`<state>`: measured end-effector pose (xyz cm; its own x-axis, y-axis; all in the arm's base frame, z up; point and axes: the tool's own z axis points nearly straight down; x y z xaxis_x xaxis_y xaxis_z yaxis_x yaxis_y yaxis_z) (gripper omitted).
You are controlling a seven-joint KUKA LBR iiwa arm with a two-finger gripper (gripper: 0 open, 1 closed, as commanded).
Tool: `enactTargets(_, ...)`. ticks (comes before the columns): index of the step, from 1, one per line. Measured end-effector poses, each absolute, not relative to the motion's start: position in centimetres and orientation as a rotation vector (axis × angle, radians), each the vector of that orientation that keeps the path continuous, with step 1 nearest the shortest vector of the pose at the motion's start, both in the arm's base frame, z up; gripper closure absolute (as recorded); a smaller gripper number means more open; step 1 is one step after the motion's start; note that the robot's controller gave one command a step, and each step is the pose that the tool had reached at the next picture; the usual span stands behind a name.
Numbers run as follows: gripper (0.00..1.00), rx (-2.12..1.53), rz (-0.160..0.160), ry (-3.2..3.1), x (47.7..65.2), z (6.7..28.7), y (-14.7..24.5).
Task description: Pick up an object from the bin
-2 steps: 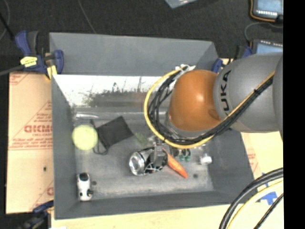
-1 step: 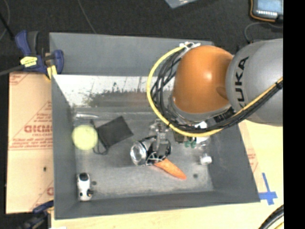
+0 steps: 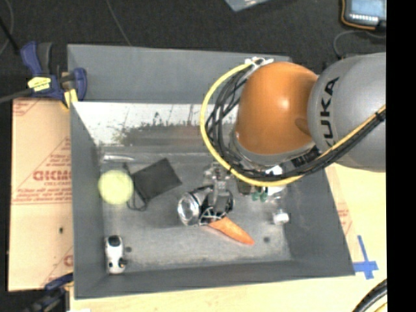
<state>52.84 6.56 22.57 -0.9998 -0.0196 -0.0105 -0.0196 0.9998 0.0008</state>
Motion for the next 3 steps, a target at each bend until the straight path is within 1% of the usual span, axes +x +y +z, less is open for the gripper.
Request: enactTargets(3, 1.00, -0.023, 0.002, 3.131, 52.84, 22.56, 6.56)
